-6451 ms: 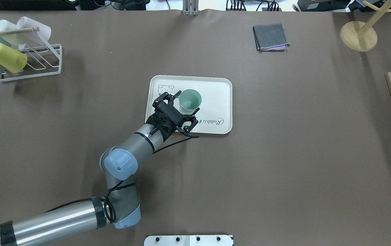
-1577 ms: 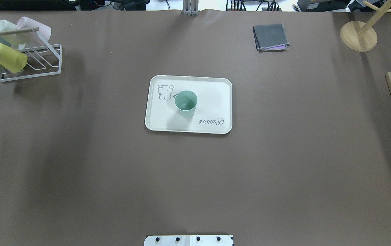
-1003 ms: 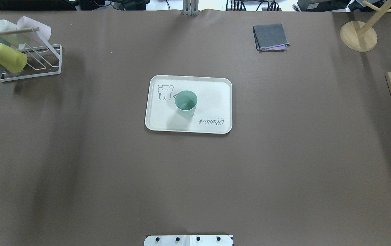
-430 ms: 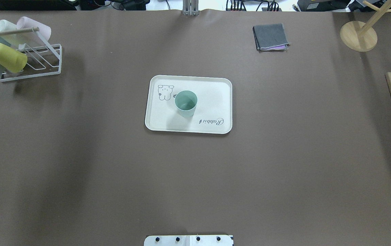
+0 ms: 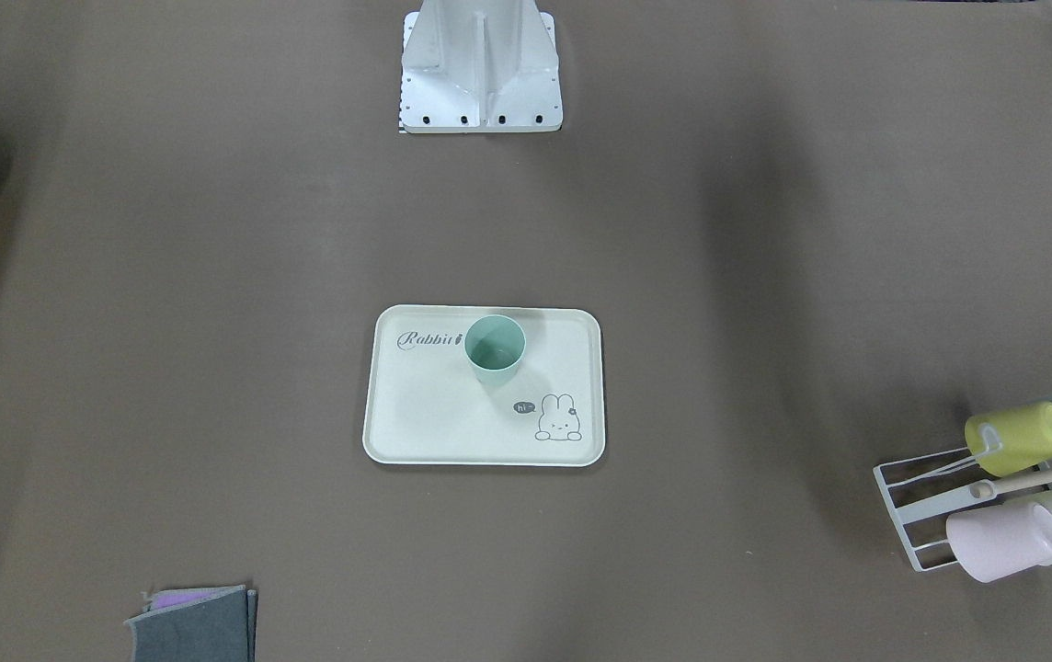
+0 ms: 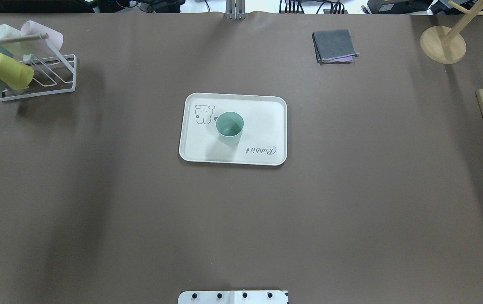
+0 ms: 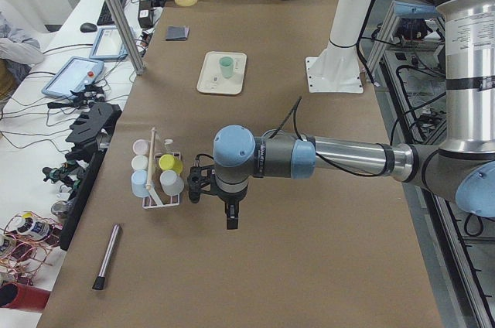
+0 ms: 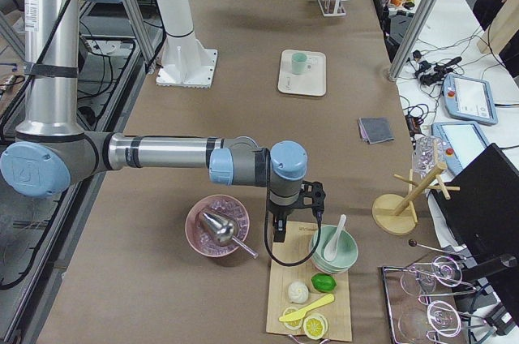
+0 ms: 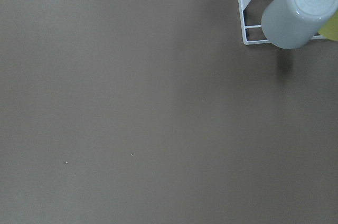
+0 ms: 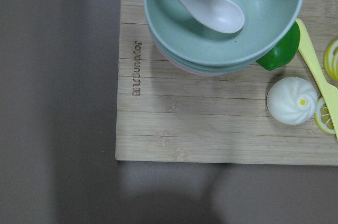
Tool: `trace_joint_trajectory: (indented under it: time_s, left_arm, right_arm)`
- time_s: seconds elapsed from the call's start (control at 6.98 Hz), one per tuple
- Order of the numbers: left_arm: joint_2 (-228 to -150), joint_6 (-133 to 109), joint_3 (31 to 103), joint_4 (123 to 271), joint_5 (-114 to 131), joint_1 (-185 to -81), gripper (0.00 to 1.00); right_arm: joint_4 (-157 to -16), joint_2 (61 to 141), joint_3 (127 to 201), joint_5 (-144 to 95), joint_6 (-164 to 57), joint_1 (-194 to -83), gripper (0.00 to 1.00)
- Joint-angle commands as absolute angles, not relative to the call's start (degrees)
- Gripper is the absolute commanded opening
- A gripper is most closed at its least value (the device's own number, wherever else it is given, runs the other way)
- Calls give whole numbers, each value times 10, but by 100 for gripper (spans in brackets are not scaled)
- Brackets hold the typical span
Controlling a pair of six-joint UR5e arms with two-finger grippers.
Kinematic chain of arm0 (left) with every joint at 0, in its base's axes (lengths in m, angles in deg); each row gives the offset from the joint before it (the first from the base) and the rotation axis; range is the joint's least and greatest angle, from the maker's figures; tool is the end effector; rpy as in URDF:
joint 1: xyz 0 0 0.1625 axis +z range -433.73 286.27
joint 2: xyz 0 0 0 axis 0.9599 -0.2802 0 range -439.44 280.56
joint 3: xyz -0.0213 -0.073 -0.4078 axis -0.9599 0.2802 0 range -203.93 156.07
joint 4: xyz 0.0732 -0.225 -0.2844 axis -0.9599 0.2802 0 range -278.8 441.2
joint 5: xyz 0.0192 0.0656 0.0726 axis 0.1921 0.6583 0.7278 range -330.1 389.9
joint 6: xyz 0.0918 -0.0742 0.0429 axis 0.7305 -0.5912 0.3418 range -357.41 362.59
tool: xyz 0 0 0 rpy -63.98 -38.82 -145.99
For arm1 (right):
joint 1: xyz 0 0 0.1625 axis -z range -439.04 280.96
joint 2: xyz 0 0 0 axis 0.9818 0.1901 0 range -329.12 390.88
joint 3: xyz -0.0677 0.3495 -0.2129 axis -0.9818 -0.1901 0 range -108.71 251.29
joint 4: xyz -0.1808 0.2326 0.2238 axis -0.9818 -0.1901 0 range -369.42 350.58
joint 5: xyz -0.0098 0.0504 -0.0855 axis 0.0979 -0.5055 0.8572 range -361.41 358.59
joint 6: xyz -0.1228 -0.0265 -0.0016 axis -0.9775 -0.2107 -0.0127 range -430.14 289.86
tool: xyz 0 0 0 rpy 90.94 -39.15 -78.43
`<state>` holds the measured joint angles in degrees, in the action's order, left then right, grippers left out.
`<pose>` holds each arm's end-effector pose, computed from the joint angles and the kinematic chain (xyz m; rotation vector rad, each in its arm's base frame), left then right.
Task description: Pick up and place green cup on tray
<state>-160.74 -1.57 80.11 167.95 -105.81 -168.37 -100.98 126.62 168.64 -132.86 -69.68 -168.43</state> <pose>-0.0744 -0.3790 0.6245 0.0379 0.7980 -0.1308 0.0459 -0.4038 0.6597 -0.0059 -0.7235 -0.0028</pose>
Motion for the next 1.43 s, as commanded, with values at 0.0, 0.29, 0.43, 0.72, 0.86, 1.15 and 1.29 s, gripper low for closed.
trace_joint_trajectory:
  time_s: [0.0,0.29,0.43,0.72,0.86,1.15,1.29]
  left_arm:
    - [-1594,-15,781,1725,-1060,-1683,98]
    - [-1596,-15,771,1759,-1045,-1681,98]
    - [-1602,-16,772,1759,-1031,-1680,98]
    - [-1629,-16,768,1756,-1022,-1673,98]
    - [-1645,-16,757,1755,-1023,-1671,98]
    - [-1650,-16,752,1754,-1022,-1671,98]
    - [-1661,-17,750,1752,-1022,-1667,98]
  right_arm:
    - [-1009,1266,1682,-1332,-696,-1684,100]
    - [-1010,1263,1682,-1332,-695,-1684,100]
    - [-1011,1261,1682,-1333,-695,-1684,100]
    - [-1010,1261,1681,-1336,-696,-1684,100]
    - [-1015,1261,1681,-1338,-695,-1684,100]
    - [-1011,1261,1681,-1339,-695,-1684,100]
    - [-1011,1261,1681,-1338,-695,-1684,100]
